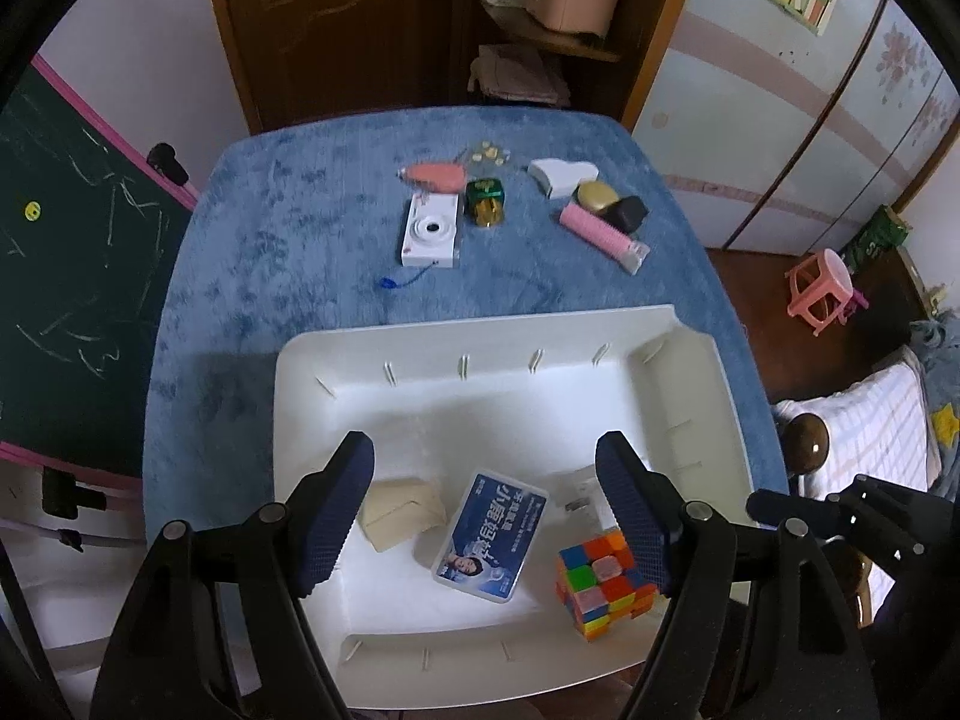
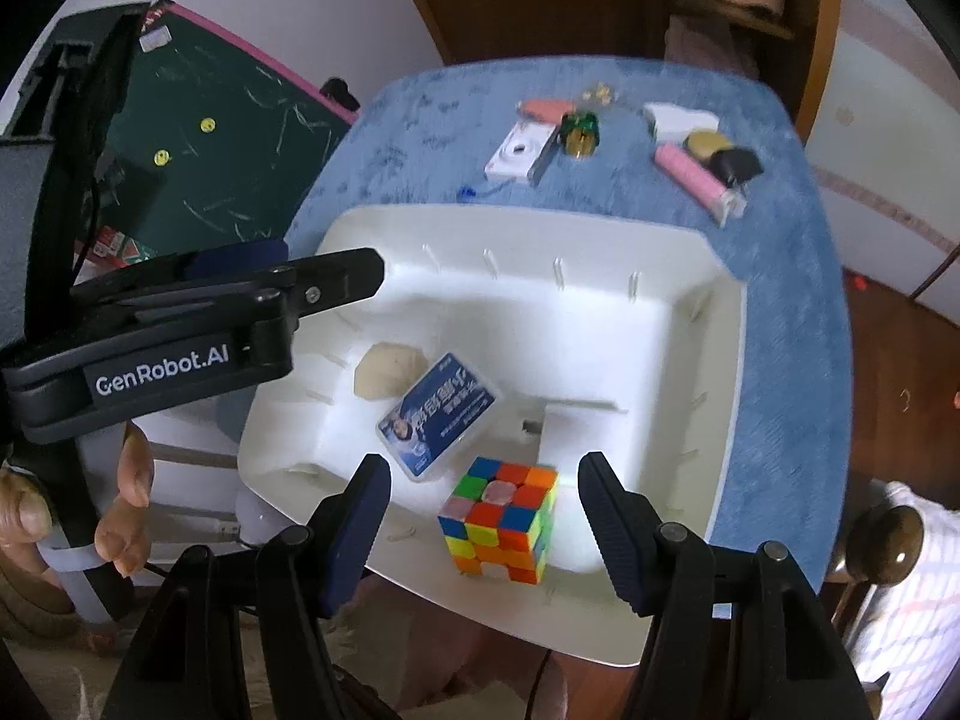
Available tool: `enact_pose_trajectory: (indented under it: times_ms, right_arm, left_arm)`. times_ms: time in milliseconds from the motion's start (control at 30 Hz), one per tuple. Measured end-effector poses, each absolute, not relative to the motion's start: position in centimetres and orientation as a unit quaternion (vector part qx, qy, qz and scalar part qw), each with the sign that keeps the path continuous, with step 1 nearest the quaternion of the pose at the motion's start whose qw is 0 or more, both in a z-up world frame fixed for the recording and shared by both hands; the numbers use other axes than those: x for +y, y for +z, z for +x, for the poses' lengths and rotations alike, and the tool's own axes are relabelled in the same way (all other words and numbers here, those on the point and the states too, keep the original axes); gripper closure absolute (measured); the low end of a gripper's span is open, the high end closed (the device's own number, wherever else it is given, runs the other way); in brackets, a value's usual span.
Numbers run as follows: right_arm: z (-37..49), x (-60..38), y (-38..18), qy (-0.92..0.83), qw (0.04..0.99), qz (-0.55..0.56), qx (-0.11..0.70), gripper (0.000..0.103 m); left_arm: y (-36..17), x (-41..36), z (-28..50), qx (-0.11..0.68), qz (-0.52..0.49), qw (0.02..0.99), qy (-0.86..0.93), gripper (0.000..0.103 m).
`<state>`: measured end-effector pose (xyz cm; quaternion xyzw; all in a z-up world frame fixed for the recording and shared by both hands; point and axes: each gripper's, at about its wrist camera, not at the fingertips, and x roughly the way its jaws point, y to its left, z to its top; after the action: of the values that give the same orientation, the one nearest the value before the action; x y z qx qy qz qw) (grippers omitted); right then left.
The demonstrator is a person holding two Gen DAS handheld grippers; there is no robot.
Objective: Organize rigid objects
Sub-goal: 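Raise both open tools out of the tray toward the table objects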
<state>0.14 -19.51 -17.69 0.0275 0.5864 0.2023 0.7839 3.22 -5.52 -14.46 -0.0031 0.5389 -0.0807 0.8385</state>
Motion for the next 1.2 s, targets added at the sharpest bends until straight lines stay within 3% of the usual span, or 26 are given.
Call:
enact_pose_trajectory:
  times_ms: [667, 1200]
  right_arm:
    - [2.8, -23.5, -11.2, 0.187, 0.84, -0.02, 0.509, 0.037]
    - [13.3, -24.7, -4.8, 0.124, 0.879, -0.039, 0.46, 0.037]
  left_arm:
    - [-9.4, -5.7, 3.8, 0.5, 0.02, 0.864, -0.054, 0.019]
    - [-7.2, -2.9, 15.0, 0.501, -0.002, 0.863, -0.06, 0.019]
